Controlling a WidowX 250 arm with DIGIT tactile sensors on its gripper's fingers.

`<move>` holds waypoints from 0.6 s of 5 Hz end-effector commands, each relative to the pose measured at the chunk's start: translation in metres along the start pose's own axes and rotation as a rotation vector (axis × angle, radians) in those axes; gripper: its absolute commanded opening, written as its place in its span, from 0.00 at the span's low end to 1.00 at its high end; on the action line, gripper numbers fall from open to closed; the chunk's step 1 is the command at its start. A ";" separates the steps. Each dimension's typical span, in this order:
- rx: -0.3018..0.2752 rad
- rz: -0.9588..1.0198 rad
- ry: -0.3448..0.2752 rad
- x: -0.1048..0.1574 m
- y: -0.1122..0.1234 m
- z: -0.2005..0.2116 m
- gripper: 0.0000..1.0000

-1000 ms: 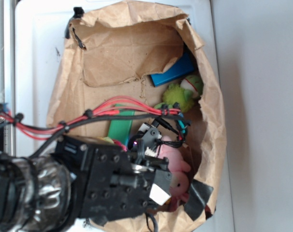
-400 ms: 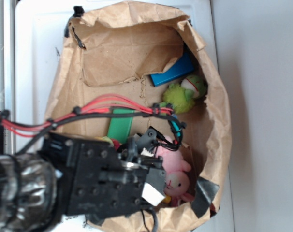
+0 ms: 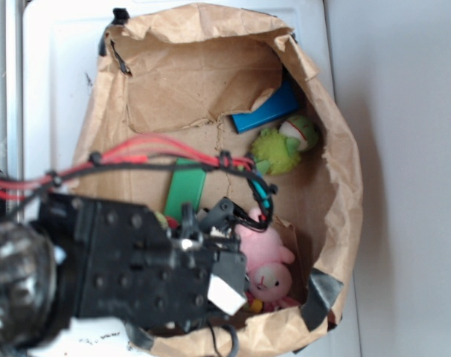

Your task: Grab the multicolored rope.

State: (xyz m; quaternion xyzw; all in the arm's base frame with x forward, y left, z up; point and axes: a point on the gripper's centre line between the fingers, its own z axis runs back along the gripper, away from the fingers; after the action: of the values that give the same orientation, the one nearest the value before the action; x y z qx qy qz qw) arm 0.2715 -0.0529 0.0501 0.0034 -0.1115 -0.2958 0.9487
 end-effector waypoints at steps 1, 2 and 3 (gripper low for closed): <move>0.012 0.236 -0.129 -0.006 0.037 0.051 0.00; 0.036 0.322 -0.159 -0.013 0.044 0.070 0.00; 0.064 0.404 -0.161 -0.013 0.053 0.085 0.00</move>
State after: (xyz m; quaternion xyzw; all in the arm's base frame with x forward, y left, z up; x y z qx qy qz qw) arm 0.2692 -0.0004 0.1138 -0.0215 -0.1558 -0.1075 0.9817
